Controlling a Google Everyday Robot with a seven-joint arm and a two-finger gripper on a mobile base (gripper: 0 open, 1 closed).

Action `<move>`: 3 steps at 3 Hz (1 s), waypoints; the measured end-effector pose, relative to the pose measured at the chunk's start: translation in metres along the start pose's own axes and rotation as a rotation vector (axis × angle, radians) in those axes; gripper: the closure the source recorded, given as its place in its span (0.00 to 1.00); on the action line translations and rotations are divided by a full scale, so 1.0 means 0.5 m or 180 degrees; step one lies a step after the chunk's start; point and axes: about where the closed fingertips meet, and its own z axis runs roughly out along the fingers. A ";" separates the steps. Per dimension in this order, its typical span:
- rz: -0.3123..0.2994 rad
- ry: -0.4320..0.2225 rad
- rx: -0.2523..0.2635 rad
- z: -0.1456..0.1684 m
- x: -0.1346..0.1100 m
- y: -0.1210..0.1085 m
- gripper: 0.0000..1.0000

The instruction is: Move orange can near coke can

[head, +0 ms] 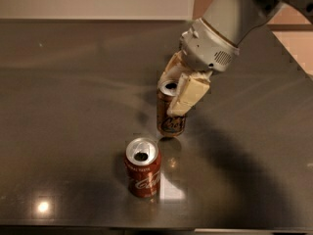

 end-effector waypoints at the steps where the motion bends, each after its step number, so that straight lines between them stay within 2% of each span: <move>1: -0.0257 -0.0056 -0.0086 0.003 0.000 0.059 1.00; 3: -0.0604 -0.0122 -0.0166 0.011 0.027 0.132 1.00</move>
Offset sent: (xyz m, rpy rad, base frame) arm -0.0756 -0.0344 -0.0166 0.0478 -0.0399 0.2295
